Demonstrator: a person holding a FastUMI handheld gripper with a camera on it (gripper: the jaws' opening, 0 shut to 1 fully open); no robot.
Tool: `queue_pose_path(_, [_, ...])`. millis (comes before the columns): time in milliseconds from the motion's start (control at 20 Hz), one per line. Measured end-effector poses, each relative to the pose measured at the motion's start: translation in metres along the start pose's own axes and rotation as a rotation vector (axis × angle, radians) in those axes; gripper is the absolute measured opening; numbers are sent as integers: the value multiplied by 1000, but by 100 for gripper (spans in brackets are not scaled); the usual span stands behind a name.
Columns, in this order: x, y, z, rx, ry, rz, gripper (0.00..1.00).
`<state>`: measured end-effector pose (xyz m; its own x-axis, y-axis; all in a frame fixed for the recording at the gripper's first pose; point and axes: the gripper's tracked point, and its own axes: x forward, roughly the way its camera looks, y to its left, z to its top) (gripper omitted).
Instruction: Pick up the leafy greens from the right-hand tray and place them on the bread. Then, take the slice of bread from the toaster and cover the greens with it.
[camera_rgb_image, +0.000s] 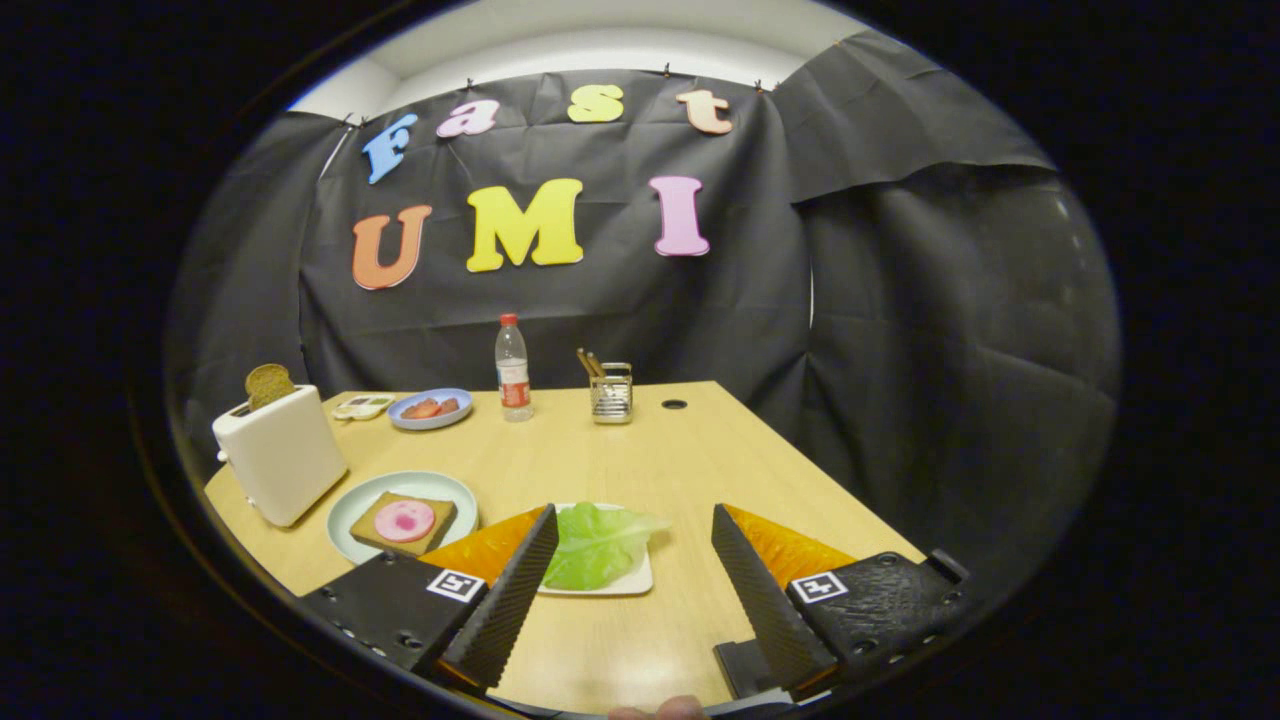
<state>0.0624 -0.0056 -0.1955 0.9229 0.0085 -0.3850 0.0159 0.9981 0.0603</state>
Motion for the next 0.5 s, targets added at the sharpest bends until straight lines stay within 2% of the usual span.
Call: queue_pose_path(500, [70,1,-42,147,204,-23,96])
